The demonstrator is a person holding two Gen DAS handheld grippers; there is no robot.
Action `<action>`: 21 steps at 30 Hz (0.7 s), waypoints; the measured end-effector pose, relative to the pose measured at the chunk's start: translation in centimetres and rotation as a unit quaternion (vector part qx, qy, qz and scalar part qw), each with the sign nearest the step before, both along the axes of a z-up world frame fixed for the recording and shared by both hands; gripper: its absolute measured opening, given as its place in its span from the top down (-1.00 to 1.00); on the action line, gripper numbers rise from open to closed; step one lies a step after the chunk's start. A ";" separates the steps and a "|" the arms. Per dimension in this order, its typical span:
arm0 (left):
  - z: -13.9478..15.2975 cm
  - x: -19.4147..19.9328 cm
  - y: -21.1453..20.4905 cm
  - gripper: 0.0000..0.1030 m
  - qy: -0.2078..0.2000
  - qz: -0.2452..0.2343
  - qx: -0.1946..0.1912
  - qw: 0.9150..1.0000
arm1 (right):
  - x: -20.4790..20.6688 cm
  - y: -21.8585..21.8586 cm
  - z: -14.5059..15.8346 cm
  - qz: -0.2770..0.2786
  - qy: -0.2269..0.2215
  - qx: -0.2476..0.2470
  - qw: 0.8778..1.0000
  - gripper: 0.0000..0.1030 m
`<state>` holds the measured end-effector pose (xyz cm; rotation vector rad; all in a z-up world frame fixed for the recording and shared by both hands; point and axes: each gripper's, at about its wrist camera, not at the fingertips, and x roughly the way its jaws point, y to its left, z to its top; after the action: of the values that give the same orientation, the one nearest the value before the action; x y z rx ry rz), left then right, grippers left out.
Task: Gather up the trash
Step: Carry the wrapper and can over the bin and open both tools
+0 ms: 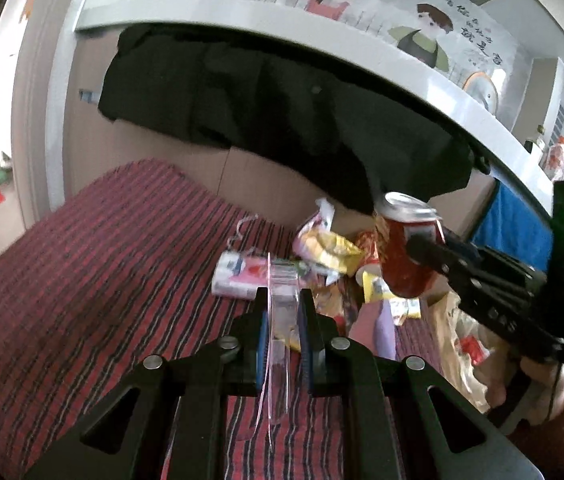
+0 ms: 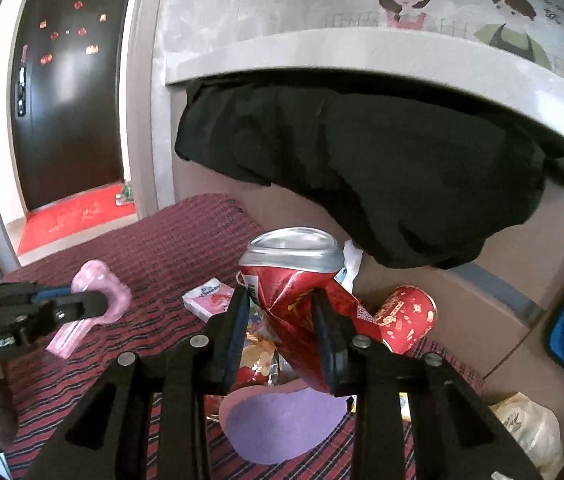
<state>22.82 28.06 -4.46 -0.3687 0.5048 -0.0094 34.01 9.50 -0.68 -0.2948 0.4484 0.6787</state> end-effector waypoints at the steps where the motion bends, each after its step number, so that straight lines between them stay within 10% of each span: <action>1: 0.4 0.2 -0.3 0.73 -0.003 0.000 0.005 1.000 | -0.3 -0.3 0.3 -0.001 -0.003 0.002 1.000 0.45; 21: 7.7 2.6 -13.6 0.73 -0.088 -0.060 0.084 0.991 | -3.3 -12.2 5.6 -0.076 -0.068 0.061 0.993 0.45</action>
<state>25.46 14.51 3.27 -0.1704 0.3492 -0.1142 30.69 -2.69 4.90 -0.1876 0.2938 0.5302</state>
